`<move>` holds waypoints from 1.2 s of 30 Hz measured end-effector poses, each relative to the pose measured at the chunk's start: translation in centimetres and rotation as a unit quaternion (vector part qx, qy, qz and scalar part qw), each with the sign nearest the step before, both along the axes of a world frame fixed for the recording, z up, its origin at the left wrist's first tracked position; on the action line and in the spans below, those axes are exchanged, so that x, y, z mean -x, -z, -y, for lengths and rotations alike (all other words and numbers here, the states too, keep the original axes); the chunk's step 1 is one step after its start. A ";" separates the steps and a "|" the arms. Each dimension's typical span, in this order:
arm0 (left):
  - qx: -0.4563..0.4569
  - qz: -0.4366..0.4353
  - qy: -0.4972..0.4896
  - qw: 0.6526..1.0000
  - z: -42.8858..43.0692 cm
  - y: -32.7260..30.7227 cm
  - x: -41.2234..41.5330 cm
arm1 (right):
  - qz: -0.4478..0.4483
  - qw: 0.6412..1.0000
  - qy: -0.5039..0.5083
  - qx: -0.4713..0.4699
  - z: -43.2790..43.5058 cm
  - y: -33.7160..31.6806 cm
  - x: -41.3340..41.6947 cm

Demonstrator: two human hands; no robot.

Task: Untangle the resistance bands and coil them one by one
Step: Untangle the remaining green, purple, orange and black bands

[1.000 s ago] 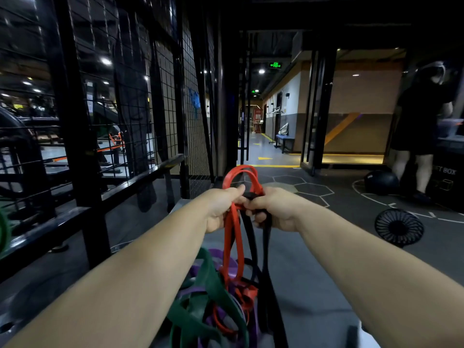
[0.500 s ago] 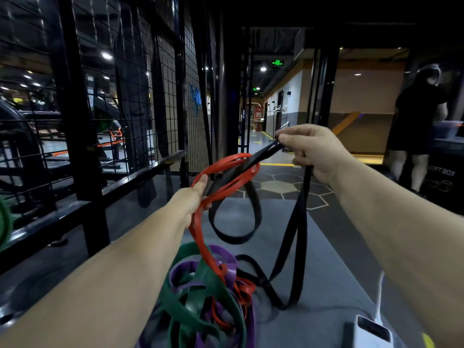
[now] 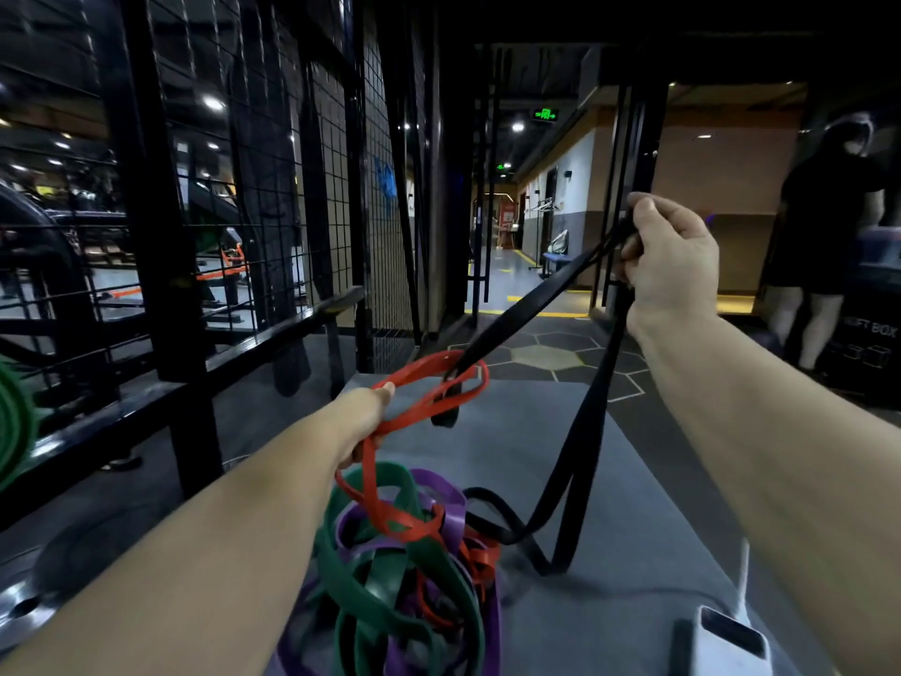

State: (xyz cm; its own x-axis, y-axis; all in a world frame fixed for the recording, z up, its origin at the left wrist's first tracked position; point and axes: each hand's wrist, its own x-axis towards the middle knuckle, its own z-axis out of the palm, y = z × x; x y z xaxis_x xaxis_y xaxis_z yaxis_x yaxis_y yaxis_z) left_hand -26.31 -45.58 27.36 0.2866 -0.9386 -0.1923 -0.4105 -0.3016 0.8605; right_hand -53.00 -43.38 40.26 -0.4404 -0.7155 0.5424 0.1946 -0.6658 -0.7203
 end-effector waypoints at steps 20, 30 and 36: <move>-0.047 0.138 0.009 0.989 1.1 3.8 -2.8 | -0.212 0.951 -0.008 -0.223 4.0 6.7 2.4; 0.024 0.401 0.169 0.900 1.3 6.4 2.2 | -0.333 0.857 0.003 -0.394 6.8 18.2 1.2; -0.026 0.484 0.358 0.798 0.9 12.4 4.7 | -0.544 0.680 -0.070 -0.487 6.3 26.1 0.0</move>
